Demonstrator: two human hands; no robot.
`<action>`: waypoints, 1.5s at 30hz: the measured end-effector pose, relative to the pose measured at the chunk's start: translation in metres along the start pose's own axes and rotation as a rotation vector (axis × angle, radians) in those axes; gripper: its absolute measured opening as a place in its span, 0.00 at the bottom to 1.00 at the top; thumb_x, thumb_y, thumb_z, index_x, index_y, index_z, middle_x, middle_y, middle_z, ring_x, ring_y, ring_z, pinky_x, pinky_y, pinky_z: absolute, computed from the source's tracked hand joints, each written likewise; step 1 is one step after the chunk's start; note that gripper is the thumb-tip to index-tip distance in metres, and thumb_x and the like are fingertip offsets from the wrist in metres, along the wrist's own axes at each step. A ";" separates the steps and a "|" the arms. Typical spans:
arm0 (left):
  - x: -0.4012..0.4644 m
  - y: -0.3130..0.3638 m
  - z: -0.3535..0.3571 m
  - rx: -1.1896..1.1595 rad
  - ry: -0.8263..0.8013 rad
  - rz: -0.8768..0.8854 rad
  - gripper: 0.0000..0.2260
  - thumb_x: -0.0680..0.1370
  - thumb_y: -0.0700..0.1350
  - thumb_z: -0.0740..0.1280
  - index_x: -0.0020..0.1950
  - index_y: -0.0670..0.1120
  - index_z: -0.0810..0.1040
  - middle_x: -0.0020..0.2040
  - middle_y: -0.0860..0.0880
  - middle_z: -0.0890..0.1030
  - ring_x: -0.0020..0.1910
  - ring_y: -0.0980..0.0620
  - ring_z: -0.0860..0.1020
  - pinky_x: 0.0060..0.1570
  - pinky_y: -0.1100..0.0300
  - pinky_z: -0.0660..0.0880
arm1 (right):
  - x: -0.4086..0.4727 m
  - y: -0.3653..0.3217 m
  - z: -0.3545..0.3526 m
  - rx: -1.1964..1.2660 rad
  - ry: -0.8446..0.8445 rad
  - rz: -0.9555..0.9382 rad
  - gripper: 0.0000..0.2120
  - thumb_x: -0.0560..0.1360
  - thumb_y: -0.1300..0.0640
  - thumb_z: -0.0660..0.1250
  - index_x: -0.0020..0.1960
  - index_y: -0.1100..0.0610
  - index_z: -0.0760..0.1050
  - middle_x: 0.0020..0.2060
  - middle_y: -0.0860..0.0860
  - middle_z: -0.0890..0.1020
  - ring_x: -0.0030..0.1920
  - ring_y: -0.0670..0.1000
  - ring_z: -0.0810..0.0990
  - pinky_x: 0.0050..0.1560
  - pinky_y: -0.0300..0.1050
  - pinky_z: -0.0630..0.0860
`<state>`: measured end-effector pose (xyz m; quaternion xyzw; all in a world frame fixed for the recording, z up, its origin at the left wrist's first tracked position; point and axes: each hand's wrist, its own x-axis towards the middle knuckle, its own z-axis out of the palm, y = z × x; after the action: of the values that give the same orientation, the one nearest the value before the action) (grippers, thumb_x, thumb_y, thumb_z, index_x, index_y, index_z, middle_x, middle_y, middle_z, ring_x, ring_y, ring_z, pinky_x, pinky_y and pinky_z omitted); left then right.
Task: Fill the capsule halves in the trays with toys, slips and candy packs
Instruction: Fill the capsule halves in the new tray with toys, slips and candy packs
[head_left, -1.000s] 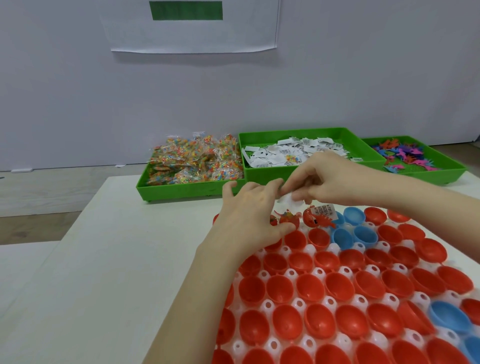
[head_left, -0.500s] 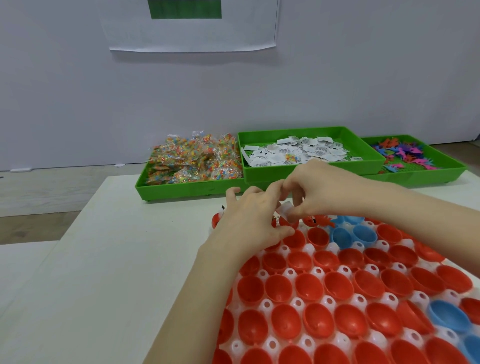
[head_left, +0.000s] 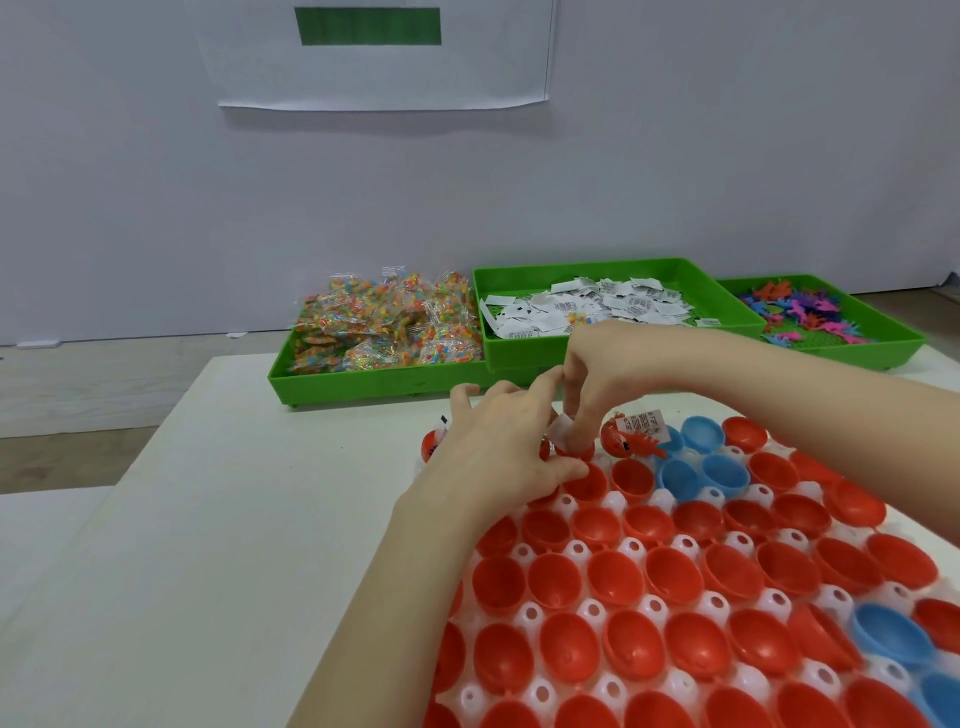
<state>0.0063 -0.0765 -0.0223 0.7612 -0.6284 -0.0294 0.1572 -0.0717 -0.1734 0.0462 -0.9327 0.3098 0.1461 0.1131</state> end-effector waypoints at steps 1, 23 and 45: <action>0.000 0.000 0.000 0.003 -0.001 0.002 0.33 0.73 0.59 0.66 0.73 0.53 0.54 0.59 0.55 0.76 0.65 0.52 0.65 0.63 0.50 0.53 | -0.001 0.001 0.000 0.014 -0.008 -0.002 0.17 0.64 0.51 0.75 0.50 0.57 0.82 0.38 0.52 0.79 0.36 0.46 0.73 0.32 0.36 0.68; 0.002 -0.073 -0.061 -0.492 0.501 -0.462 0.07 0.77 0.49 0.64 0.47 0.49 0.79 0.49 0.49 0.82 0.50 0.49 0.77 0.53 0.55 0.71 | 0.016 0.213 0.016 0.297 0.455 0.404 0.24 0.77 0.51 0.62 0.70 0.60 0.65 0.69 0.58 0.68 0.67 0.57 0.68 0.63 0.44 0.64; 0.036 -0.110 -0.040 -0.204 0.534 -0.745 0.10 0.72 0.49 0.71 0.49 0.45 0.83 0.46 0.42 0.83 0.51 0.40 0.77 0.50 0.51 0.72 | 0.024 0.233 0.023 0.277 0.716 0.479 0.16 0.76 0.53 0.65 0.60 0.59 0.77 0.63 0.59 0.75 0.57 0.60 0.76 0.49 0.47 0.70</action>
<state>0.1274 -0.0851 -0.0093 0.8966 -0.2438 0.0514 0.3662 -0.2005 -0.3615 -0.0119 -0.8025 0.5531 -0.2067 0.0856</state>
